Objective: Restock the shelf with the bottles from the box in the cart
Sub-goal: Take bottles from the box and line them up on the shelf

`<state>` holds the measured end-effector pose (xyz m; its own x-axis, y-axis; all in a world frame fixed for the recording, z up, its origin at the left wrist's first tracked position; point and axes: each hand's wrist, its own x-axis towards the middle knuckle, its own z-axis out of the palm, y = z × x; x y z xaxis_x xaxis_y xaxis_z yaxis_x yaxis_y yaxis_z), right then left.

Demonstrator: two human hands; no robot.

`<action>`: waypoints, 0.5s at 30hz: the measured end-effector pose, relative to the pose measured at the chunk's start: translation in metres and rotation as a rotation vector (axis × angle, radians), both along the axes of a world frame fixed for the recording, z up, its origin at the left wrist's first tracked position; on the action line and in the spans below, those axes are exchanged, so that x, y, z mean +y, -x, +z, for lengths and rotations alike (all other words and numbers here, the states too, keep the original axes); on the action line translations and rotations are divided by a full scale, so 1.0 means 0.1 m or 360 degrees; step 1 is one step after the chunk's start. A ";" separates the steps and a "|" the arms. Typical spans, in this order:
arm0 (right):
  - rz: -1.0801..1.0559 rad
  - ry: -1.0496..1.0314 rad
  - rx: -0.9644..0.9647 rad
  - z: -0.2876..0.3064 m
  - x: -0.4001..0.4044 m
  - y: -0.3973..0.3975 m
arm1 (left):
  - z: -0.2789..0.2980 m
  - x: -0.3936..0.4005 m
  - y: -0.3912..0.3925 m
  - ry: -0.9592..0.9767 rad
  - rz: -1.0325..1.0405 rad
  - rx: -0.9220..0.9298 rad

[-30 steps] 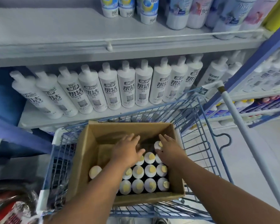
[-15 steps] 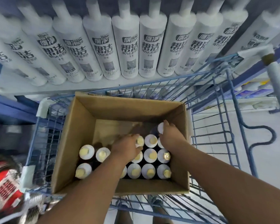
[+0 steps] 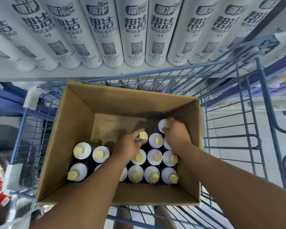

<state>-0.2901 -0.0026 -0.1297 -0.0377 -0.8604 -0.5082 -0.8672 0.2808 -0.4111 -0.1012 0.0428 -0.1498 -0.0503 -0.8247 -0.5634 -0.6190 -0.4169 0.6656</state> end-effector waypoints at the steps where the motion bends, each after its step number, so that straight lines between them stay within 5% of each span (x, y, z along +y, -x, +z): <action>1: -0.0041 0.0017 -0.0060 0.02 0.00 0.00 | -0.01 -0.01 -0.01 0.0006 0.0068 0.0048; 15: -0.0138 0.0340 -0.0357 0.94 -0.03 -0.09 | 0.73 -0.22 -0.35 0.0289 0.0266 0.0228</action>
